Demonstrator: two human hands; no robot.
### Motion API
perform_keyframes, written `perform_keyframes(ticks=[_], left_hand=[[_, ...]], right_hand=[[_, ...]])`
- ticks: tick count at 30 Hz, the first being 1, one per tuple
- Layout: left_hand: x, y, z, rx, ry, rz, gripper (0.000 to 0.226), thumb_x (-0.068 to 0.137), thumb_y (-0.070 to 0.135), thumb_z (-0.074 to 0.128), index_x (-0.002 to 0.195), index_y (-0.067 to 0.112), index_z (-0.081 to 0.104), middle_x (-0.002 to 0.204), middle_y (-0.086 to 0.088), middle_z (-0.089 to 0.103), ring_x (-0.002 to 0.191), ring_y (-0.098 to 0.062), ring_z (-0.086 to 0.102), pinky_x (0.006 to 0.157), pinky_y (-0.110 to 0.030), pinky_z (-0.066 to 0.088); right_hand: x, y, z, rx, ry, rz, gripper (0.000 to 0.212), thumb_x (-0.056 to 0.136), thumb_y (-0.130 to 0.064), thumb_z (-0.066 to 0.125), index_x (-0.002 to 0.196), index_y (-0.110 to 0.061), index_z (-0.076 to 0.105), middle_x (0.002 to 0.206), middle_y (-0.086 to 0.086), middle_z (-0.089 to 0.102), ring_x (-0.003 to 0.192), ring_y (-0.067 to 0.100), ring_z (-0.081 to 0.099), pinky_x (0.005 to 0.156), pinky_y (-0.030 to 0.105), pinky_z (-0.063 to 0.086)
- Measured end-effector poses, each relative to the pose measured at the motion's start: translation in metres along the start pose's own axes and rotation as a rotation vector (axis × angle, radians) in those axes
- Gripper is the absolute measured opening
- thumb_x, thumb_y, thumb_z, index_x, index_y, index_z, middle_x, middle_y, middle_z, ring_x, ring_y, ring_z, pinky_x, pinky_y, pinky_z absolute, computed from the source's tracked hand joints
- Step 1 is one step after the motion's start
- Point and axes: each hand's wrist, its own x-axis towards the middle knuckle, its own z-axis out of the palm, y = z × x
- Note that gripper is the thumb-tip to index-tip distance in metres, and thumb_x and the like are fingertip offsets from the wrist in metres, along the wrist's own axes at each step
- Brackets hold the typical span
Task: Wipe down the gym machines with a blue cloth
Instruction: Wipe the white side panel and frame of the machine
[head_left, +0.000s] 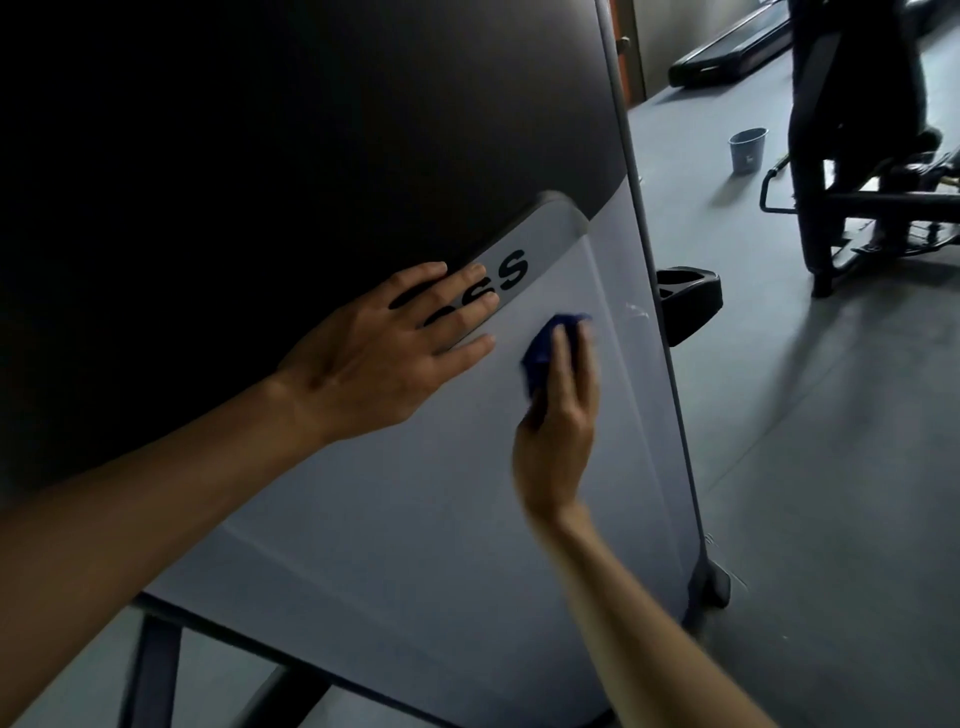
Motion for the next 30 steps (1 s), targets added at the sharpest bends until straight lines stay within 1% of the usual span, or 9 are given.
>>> perform_keyframes(ticks=[4, 8, 10, 12, 14, 17, 21, 25, 30], left_hand=[[-0.001, 0.000, 0.001, 0.006, -0.018, 0.019, 0.053, 0.107, 0.032, 0.035, 0.157, 0.017, 0.043, 0.168, -0.022, 0.026, 0.157, -0.044, 0.018, 0.125, -0.058, 0.019], [-0.002, 0.001, 0.001, 0.036, -0.041, 0.038, 0.058, 0.108, 0.049, 0.034, 0.158, 0.021, 0.041, 0.169, -0.024, 0.021, 0.157, -0.044, 0.018, 0.125, -0.061, 0.016], [-0.001, 0.000, 0.000, 0.029, -0.042, 0.043, 0.064, 0.104, 0.057, 0.039, 0.158, 0.021, 0.042, 0.169, -0.022, 0.024, 0.157, -0.043, 0.019, 0.125, -0.061, 0.016], [0.000, -0.001, -0.001, 0.035, -0.048, 0.058, 0.073, 0.101, 0.063, 0.043, 0.159, 0.020, 0.041, 0.169, -0.019, 0.026, 0.157, -0.042, 0.018, 0.125, -0.062, 0.017], [0.000, 0.000, -0.001, 0.045, -0.056, 0.071, 0.080, 0.098, 0.069, 0.042, 0.160, 0.018, 0.038, 0.169, -0.017, 0.025, 0.158, -0.041, 0.016, 0.124, -0.063, 0.016], [-0.002, 0.000, 0.000, 0.067, -0.072, 0.067, 0.084, 0.099, 0.071, 0.038, 0.162, 0.016, 0.032, 0.171, -0.016, 0.022, 0.159, -0.041, 0.012, 0.125, -0.063, 0.012], [-0.002, 0.000, 0.001, 0.089, -0.055, 0.063, 0.067, 0.107, 0.053, 0.029, 0.163, 0.017, 0.030, 0.171, -0.014, 0.020, 0.159, -0.039, 0.011, 0.126, -0.061, 0.011], [-0.004, 0.001, 0.006, 0.136, -0.047, 0.091, 0.057, 0.112, 0.039, 0.020, 0.163, 0.015, 0.029, 0.171, -0.016, 0.019, 0.159, -0.042, 0.010, 0.125, -0.063, 0.012], [-0.002, -0.001, 0.008, 0.114, -0.009, 0.084, 0.053, 0.109, 0.034, 0.031, 0.160, 0.017, 0.039, 0.169, -0.016, 0.029, 0.158, -0.041, 0.018, 0.124, -0.062, 0.018]], right_hand=[[-0.092, -0.026, -0.007, 0.045, -0.217, -0.249, 0.051, 0.096, 0.008, 0.065, 0.144, -0.001, 0.054, 0.159, 0.019, 0.040, 0.149, 0.039, 0.035, 0.119, 0.048, 0.039], [-0.053, 0.011, -0.017, 0.013, -0.255, -0.467, 0.041, 0.099, 0.008, 0.059, 0.139, -0.003, 0.060, 0.152, 0.020, 0.049, 0.145, 0.038, 0.043, 0.113, 0.050, 0.045], [-0.009, 0.032, -0.017, -0.029, -0.176, -0.270, 0.054, 0.095, 0.017, 0.052, 0.145, -0.004, 0.054, 0.156, 0.019, 0.044, 0.149, 0.035, 0.037, 0.118, 0.051, 0.039], [0.029, 0.050, -0.012, -0.050, -0.069, 0.132, 0.069, 0.090, 0.021, 0.051, 0.152, -0.008, 0.046, 0.162, 0.014, 0.037, 0.151, 0.031, 0.033, 0.121, 0.050, 0.035], [0.040, 0.050, -0.007, -0.066, -0.027, 0.339, 0.070, 0.091, 0.019, 0.052, 0.155, -0.008, 0.042, 0.163, 0.013, 0.035, 0.151, 0.030, 0.031, 0.122, 0.050, 0.032], [-0.007, 0.016, -0.004, -0.100, 0.000, 0.156, 0.060, 0.095, 0.009, 0.060, 0.152, -0.003, 0.045, 0.160, 0.018, 0.037, 0.150, 0.032, 0.033, 0.119, 0.049, 0.039], [-0.106, -0.025, -0.006, -0.046, -0.190, -0.111, 0.067, 0.090, 0.010, 0.069, 0.151, -0.004, 0.047, 0.160, 0.020, 0.036, 0.148, 0.040, 0.034, 0.117, 0.048, 0.040], [-0.071, 0.017, -0.017, -0.015, -0.253, -0.320, 0.049, 0.096, 0.008, 0.062, 0.144, -0.002, 0.056, 0.152, 0.019, 0.045, 0.139, 0.041, 0.044, 0.116, 0.045, 0.041], [0.029, 0.080, -0.016, -0.044, -0.098, 0.289, 0.067, 0.090, 0.021, 0.052, 0.151, -0.006, 0.047, 0.156, 0.017, 0.040, 0.145, 0.035, 0.038, 0.116, 0.053, 0.041]])
